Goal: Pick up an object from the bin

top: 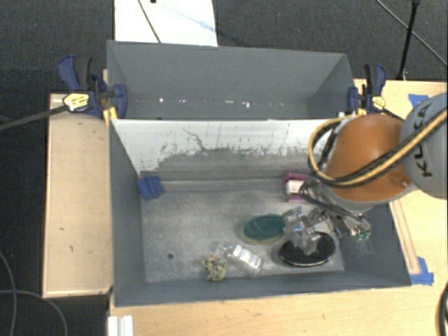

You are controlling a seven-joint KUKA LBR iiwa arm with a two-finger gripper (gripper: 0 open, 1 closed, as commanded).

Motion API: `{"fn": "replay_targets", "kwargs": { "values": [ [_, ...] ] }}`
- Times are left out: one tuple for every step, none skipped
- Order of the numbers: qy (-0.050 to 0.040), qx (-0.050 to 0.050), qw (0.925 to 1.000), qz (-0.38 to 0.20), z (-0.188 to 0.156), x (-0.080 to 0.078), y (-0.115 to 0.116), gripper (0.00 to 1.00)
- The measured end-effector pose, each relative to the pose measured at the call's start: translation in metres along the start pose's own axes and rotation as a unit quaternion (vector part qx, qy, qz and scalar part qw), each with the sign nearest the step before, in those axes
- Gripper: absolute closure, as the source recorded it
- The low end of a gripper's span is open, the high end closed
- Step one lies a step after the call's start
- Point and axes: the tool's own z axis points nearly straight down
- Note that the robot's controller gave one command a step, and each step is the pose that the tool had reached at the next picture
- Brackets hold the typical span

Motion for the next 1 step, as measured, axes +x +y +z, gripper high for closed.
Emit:
{"fn": "replay_targets", "kwargs": {
  "values": [
    [-0.0041, 0.002, 1.0, -0.001, -0.0044, -0.0023, -0.0011, 0.0]
  ]
}}
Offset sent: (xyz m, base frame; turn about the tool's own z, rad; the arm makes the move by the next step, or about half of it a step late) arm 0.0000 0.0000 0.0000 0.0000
